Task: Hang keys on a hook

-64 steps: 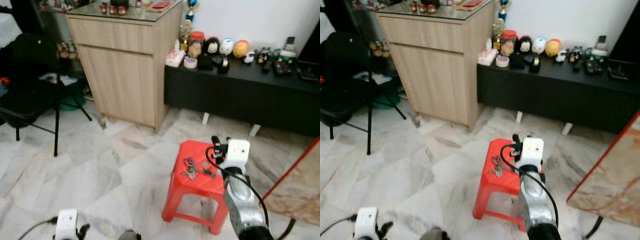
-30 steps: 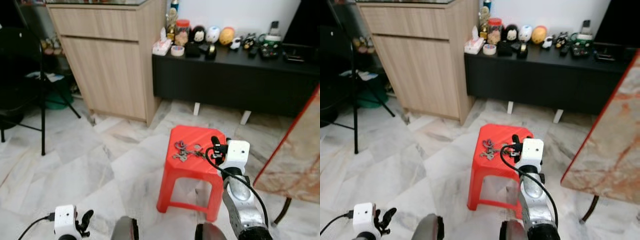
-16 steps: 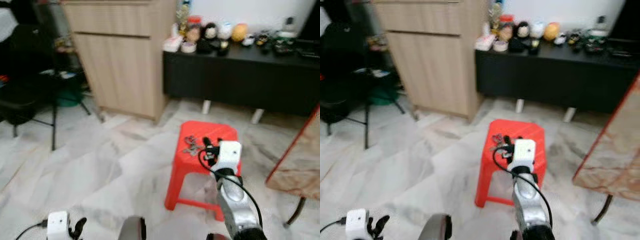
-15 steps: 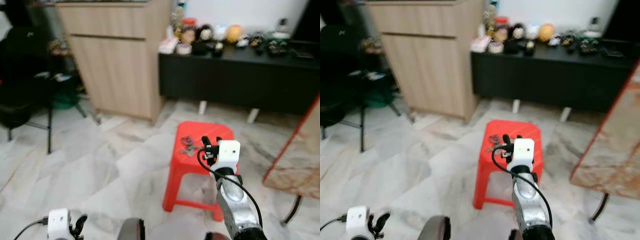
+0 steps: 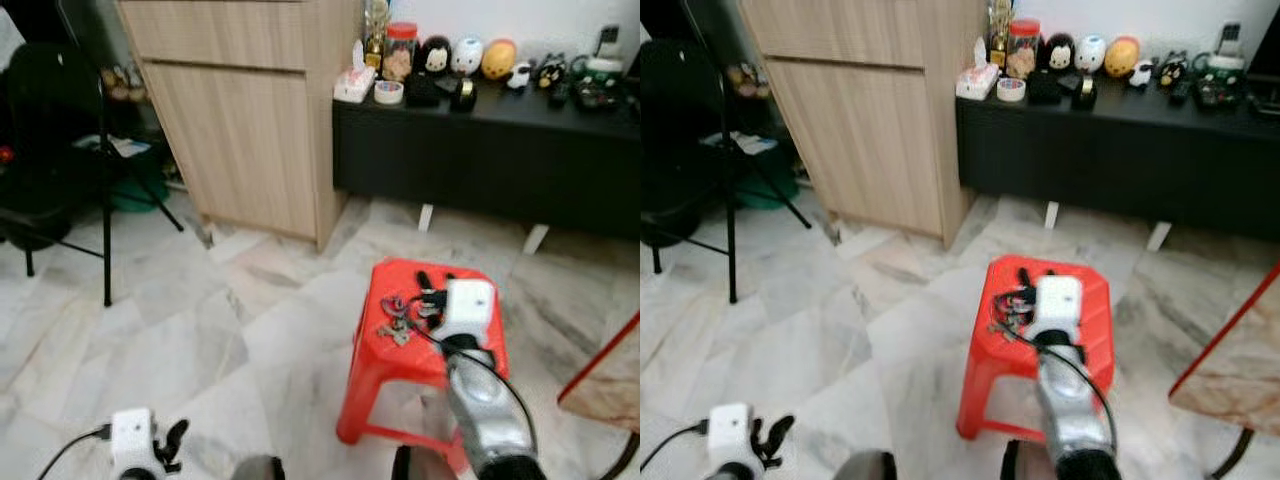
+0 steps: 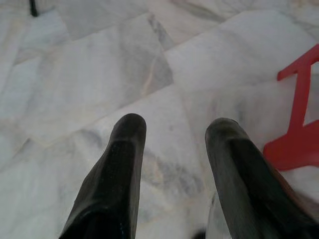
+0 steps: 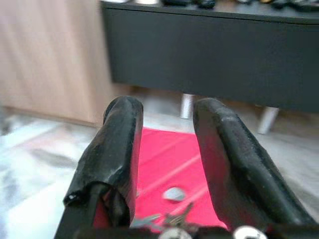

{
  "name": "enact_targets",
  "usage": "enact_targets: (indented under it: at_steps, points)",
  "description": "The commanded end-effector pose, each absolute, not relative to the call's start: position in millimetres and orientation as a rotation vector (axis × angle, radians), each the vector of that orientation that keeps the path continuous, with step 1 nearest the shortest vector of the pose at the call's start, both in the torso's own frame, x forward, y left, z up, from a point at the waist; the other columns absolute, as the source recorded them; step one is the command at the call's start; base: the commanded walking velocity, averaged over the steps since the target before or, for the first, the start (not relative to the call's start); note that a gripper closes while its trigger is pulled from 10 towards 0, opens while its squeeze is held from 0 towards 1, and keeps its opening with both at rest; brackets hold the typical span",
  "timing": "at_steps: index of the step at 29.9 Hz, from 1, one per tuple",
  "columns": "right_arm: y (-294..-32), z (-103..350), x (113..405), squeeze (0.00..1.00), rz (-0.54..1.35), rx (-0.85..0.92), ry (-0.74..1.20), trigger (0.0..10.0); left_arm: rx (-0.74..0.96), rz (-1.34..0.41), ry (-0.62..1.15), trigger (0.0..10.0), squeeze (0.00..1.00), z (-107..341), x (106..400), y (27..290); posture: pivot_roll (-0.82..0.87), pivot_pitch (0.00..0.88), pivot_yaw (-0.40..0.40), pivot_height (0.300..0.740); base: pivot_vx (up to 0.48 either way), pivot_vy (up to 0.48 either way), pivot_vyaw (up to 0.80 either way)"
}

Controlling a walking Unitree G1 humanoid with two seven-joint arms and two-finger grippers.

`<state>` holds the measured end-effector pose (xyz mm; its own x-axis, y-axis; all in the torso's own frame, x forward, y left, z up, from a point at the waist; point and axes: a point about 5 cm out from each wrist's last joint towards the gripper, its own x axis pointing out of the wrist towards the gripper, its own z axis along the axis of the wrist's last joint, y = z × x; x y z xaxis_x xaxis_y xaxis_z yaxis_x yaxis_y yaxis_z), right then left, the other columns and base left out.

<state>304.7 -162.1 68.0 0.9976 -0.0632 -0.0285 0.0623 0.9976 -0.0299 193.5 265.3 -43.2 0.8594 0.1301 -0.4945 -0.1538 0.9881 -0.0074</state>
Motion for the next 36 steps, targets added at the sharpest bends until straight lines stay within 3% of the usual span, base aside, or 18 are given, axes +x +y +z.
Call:
enact_targets:
  at_steps: [1, 15, 22, 36]
  points:
    - [-153.1, 67.7, 306.1, 0.0, -0.055, -0.015, 0.039, 10.0, -0.033, 0.162, 0.537, 10.0, 0.0, -43.6, 190.0, 271.7, 0.06, 0.053, 0.019, 0.604, 0.285, 0.0, 0.0]
    - [-163.6, 60.8, 305.1, 0.0, -0.143, -0.02, 0.088, 10.0, -0.013, 0.162, 0.553, 10.0, 0.0, -44.0, 190.2, 272.6, 0.07, 0.059, 0.019, 0.604, 0.0, 0.0, 0.0]
    - [-176.4, 42.1, 302.6, 0.0, -0.217, -0.137, 0.241, 10.0, -0.013, 0.165, 0.555, 10.0, 0.0, -44.0, 190.6, 272.6, 0.07, 0.064, 0.018, 0.604, 0.0, 0.0, 0.0]
    - [-174.7, 44.5, 304.1, 0.0, -0.235, -0.096, 0.229, 10.0, -0.011, 0.167, 0.558, 10.0, 0.0, -44.1, 190.6, 272.9, 0.07, 0.064, 0.018, 0.604, 0.08, 0.0, 0.0]
